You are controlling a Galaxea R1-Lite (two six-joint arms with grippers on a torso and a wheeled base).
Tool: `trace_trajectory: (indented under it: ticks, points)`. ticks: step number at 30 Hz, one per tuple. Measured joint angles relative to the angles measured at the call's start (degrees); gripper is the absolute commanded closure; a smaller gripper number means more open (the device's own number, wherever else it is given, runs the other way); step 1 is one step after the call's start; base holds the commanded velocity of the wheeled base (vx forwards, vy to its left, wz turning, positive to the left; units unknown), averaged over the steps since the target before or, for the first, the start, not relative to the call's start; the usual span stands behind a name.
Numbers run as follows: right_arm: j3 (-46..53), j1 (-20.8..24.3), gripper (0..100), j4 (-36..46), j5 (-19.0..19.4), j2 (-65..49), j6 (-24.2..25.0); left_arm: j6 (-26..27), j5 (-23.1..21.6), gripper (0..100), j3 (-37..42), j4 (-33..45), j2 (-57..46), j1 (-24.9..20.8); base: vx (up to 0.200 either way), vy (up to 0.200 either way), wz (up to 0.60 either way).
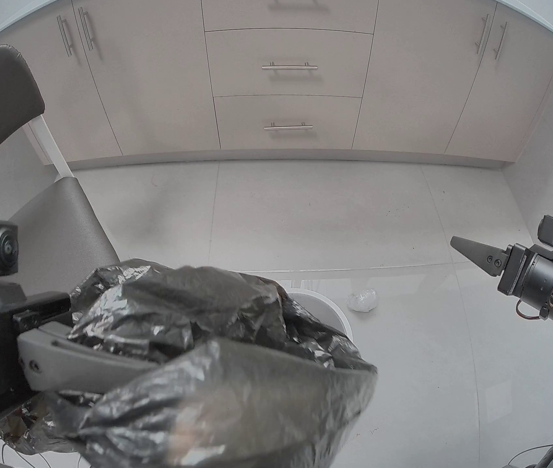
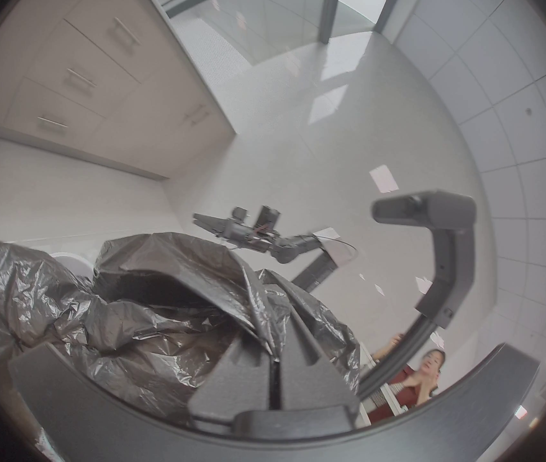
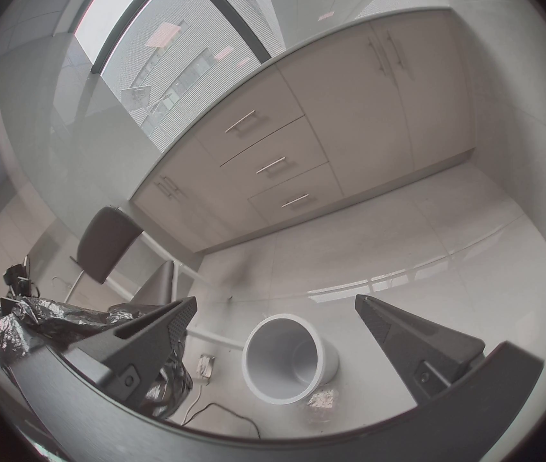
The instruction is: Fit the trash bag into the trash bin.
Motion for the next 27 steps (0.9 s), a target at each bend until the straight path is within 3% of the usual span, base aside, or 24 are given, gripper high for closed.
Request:
trace_trajectory:
  ticks: [5, 8, 17, 27]
  points:
    - [1.04, 0.33, 0, -0.04, 8.0, 1.05, 0.02, 0.06, -7.91, 100, 0.82, -1.49, -1.6, -0.33, 0.0, 0.0, 0.0]
    - [1.69, 1.04, 0, -0.06, 10.01, 1.6, 0.02, 0.24, -13.34, 100, 1.16, -4.8, -2.05, -0.8, 0.0, 0.0, 0.0]
    - [2.15, 4.79, 0, -0.06, 11.76, 3.06, -0.3, 3.56, -15.38, 100, 1.38, -8.83, 0.68, -6.21, 0.0, 0.0, 0.0]
    - [-0.76, 15.81, 0, -0.06, 12.34, 8.22, -3.17, 6.72, -15.38, 100, 0.79, -9.36, 5.38, -10.97, 0.0, 0.0, 0.0]
